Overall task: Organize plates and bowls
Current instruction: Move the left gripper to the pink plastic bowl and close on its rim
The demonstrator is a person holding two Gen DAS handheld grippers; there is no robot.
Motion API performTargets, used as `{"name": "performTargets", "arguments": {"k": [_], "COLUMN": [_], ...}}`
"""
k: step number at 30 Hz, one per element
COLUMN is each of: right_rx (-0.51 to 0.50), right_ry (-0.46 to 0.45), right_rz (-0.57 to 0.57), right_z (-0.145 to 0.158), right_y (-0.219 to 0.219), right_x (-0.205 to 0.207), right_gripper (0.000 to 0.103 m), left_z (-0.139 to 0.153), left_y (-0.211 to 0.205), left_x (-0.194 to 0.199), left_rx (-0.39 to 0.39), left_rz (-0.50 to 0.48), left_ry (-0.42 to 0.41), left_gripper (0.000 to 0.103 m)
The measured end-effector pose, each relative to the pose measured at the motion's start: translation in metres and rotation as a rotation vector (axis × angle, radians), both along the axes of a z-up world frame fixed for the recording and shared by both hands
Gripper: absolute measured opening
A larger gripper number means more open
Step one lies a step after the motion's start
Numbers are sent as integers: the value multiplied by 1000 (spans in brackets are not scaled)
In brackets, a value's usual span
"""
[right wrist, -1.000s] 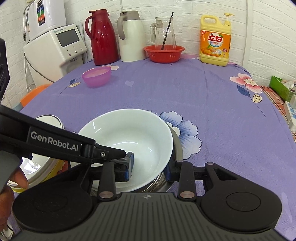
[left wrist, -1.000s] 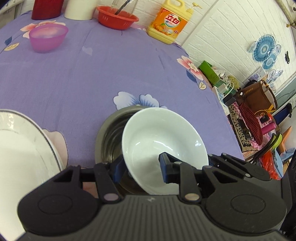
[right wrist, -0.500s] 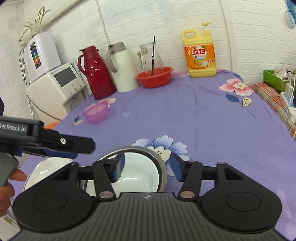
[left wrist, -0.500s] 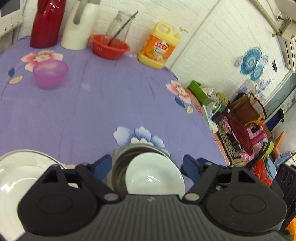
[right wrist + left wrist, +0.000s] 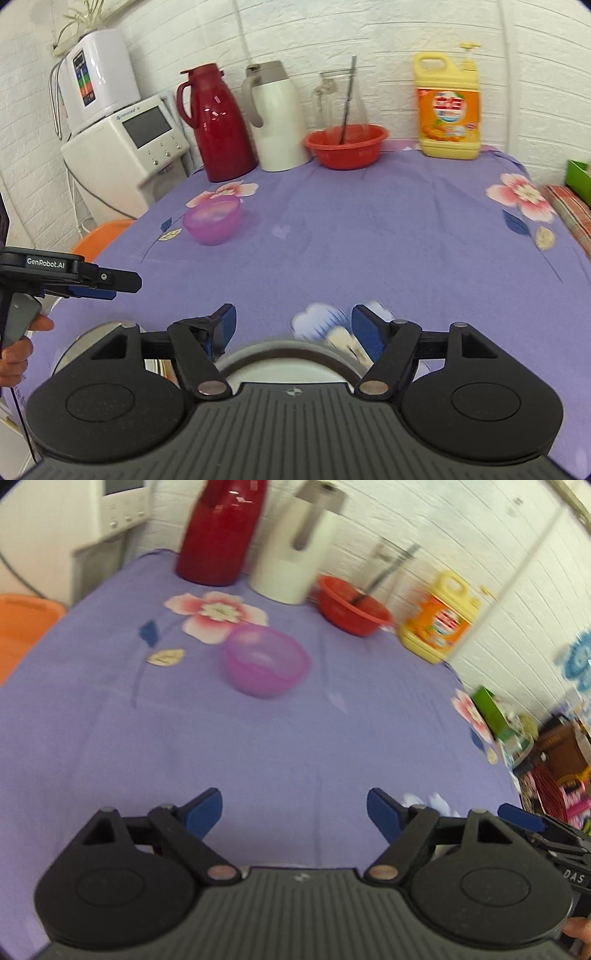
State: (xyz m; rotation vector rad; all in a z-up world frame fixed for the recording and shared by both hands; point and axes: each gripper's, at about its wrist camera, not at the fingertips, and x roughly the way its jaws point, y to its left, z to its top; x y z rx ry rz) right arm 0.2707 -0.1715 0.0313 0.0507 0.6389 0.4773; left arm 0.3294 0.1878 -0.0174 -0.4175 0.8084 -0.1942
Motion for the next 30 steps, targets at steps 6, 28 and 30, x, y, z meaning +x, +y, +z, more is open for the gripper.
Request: {"name": "performTargets", "arguments": {"k": [6,28,30], "right_rx": [-51,-155,-155], "right_ry": [-3,75,67], "right_rz": [77,209,202], "right_z": [14,-27,-26], "right_y": [66,166,165], "right_x": [65,166,167], "right_gripper": [103,103,103], "left_z": [5,-39,-41], "left_y": [47,37,39], "left_x": [60,192,193], "left_rx": [-24,10,8], "left_rz": [87,23,20], "left_ry": [0,58,57], "left_gripper": [80,80,80]}}
